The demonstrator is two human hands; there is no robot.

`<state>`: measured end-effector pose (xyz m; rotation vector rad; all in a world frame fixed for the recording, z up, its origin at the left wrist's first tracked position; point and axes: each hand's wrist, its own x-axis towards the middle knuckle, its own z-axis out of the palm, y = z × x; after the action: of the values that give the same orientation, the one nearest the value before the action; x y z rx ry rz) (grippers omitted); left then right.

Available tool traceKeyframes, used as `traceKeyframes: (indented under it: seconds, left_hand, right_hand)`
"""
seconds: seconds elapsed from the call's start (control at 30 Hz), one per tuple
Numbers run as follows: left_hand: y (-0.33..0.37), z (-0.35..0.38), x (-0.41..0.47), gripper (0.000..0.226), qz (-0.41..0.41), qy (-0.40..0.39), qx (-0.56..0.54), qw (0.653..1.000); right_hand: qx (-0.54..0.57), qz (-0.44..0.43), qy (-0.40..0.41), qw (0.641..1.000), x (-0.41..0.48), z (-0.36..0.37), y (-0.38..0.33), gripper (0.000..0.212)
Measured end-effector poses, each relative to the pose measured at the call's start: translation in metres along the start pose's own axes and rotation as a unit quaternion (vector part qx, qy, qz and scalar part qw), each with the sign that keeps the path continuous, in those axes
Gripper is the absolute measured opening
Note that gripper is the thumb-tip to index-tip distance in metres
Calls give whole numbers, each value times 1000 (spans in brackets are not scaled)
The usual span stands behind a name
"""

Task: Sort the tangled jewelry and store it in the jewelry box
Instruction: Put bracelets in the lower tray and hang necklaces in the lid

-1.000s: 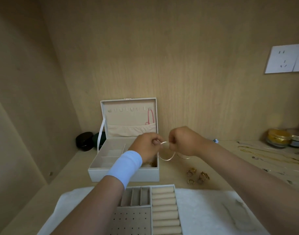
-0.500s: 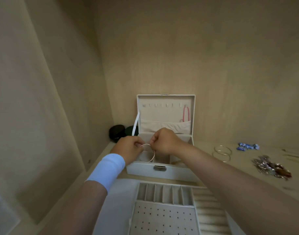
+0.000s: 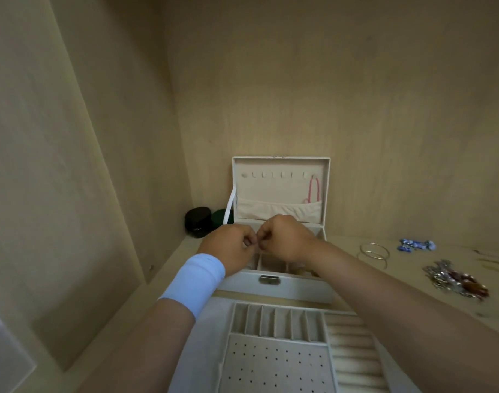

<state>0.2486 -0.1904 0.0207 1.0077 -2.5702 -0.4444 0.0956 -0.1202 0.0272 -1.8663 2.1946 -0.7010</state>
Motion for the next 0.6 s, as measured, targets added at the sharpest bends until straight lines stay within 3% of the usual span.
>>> traceKeyframes:
  seconds: [0.17, 0.37, 0.6]
  left_hand:
    - [62, 24, 25, 12, 57, -13, -53, 997]
    - [146, 68, 60, 19, 109, -69, -62, 990]
    - [198, 113, 89, 37, 100, -201, 36, 974]
  right_hand:
    - [-17, 53, 70, 996, -27, -56, 59, 17]
    - [-152, 194, -40, 968, -69, -97, 157, 19]
    - [-226, 162, -67, 958, -90, -90, 192, 20]
